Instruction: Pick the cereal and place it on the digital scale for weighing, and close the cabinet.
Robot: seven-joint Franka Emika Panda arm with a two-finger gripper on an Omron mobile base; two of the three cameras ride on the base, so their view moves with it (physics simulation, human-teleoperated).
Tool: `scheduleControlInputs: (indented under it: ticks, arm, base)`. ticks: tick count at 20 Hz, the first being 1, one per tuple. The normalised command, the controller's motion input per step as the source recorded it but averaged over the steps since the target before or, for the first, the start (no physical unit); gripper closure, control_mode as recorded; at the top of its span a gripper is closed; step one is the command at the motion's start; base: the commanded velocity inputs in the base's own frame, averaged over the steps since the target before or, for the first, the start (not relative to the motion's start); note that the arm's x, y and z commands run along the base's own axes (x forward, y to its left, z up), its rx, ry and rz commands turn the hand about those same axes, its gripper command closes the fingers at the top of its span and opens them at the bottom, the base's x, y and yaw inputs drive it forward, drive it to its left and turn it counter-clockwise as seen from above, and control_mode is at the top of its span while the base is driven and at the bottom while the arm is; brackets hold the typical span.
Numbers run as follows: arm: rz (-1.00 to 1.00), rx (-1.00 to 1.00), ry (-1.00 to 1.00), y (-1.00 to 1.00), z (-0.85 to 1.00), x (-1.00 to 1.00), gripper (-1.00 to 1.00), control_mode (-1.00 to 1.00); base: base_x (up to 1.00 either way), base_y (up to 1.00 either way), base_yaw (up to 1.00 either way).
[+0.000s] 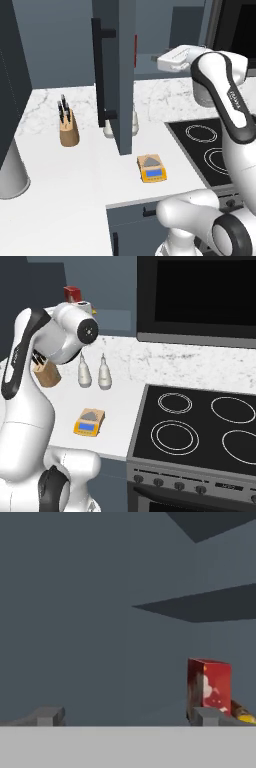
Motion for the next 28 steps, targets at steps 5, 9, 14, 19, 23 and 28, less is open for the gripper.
scheduleControlInputs:
  ticks: [5, 9, 14, 19, 23, 28]
  arm:
    - [0.05, 0.01, 0.04, -0.02, 0.00, 0.25, -1.00, -1.00]
    - [0.02, 0.00, 0.01, 0.00, 0.00, 0.29, -1.00, -1.00]
    - [0.00, 0.00, 0.00, 0.00, 0.00, 0.37, -1.00, -1.00]
    - [0.00, 0.02, 0.00, -0.20, 0.00, 0.10, -1.00, -1.00]
    - [0.00, 0.02, 0.04, -0.30, 0.00, 0.19, -1.00, -1.00]
    - [0.00, 0.01, 0.06, -0.25, 0.00, 0.29, -1.00, -1.00]
  base:
    - [0.00, 0.00, 0.00]
    - [0.00, 0.00, 0.00]
    - [0.00, 0.00, 0.00]
    - [0.00, 0.00, 0.00]
    - [0.00, 0.00, 0.00]
    - [0.00, 0.00, 0.00]
